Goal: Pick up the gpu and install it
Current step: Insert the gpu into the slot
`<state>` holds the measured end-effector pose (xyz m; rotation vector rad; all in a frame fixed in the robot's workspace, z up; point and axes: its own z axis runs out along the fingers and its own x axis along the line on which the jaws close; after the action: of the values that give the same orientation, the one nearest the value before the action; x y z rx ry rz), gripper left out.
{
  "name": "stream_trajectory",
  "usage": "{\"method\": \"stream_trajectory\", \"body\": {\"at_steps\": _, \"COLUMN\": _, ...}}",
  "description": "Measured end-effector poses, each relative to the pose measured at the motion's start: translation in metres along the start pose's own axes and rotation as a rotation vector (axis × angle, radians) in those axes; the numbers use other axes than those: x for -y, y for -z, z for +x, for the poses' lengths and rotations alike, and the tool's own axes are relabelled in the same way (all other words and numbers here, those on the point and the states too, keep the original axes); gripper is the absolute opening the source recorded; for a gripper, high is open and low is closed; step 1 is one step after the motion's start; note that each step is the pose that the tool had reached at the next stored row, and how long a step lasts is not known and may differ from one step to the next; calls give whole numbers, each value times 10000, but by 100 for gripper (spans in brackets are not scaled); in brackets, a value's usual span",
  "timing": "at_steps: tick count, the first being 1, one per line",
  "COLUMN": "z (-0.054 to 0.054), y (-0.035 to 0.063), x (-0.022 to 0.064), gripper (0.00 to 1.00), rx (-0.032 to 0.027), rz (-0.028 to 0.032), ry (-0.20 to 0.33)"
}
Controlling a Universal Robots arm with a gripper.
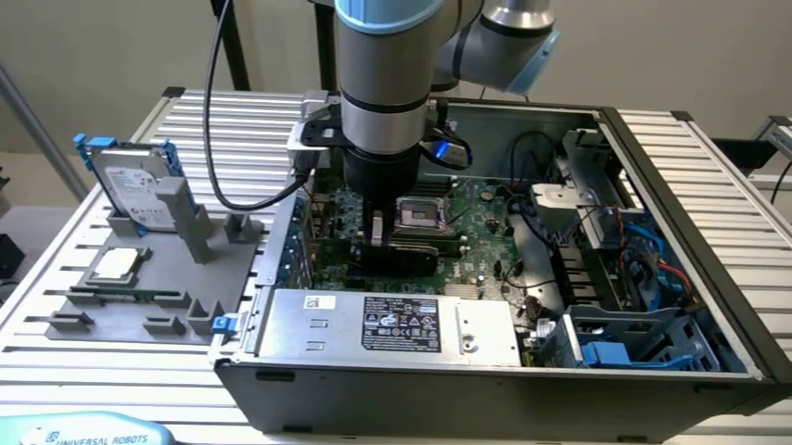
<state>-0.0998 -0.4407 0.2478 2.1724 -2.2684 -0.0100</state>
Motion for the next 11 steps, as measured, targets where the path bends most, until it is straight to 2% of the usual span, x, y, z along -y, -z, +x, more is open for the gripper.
{"method": "stream_trajectory", "body": {"at_steps": 11, "z": -1, "y": -7, "x": -6, "gripper": 28, "rx": 6, "rz": 1, "ry": -7}}
